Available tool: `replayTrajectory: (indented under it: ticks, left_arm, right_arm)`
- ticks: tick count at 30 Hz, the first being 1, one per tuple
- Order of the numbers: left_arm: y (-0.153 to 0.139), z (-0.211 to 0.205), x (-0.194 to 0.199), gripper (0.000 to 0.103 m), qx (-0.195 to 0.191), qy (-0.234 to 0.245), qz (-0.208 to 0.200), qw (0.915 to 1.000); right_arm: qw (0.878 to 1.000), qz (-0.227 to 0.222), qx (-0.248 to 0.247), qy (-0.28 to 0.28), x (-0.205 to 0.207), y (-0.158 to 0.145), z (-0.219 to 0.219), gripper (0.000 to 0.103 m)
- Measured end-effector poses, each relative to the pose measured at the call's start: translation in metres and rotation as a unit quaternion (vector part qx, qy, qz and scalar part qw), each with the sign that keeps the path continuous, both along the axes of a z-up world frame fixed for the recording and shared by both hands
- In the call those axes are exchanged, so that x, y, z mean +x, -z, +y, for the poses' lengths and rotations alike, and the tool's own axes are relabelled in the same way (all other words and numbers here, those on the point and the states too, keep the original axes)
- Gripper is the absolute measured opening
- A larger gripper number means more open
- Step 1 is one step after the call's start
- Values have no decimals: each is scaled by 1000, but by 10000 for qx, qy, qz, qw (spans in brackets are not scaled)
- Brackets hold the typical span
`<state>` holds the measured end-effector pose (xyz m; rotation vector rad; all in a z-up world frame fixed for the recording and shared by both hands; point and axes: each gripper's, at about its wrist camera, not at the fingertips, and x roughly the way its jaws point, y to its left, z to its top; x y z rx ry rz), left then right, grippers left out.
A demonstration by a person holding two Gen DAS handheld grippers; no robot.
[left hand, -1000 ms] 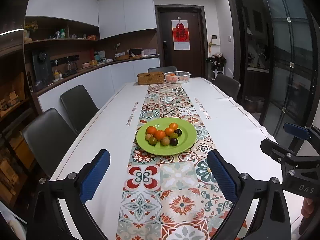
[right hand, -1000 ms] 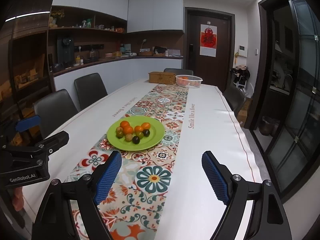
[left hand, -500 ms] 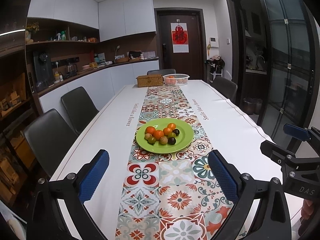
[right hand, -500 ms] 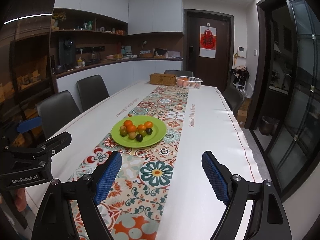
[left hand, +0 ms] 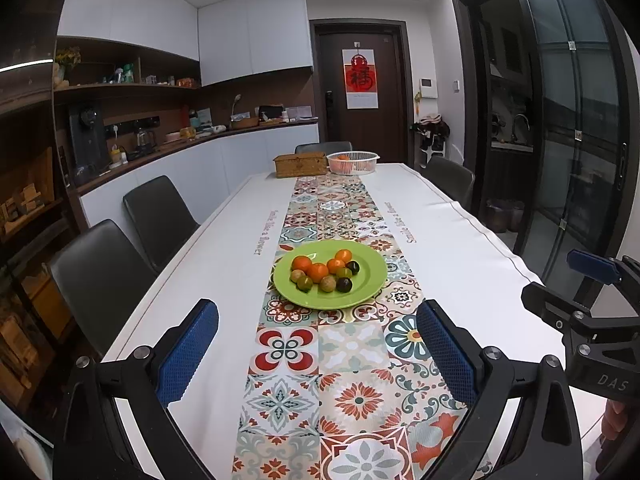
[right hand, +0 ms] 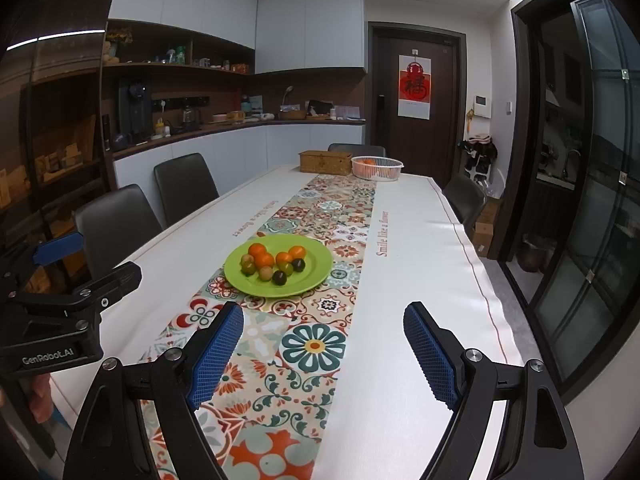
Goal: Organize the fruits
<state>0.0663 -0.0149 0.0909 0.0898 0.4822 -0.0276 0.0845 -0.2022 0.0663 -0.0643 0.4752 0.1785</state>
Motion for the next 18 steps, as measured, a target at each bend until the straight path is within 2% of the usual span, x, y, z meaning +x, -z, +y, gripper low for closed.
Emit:
replayTrajectory:
  ticks: [18]
  left_arm:
    - [2,2,-1,103,65,-110,-9,9999]
  right_arm:
    - [10000,49,-27,20,0,1,-2,83]
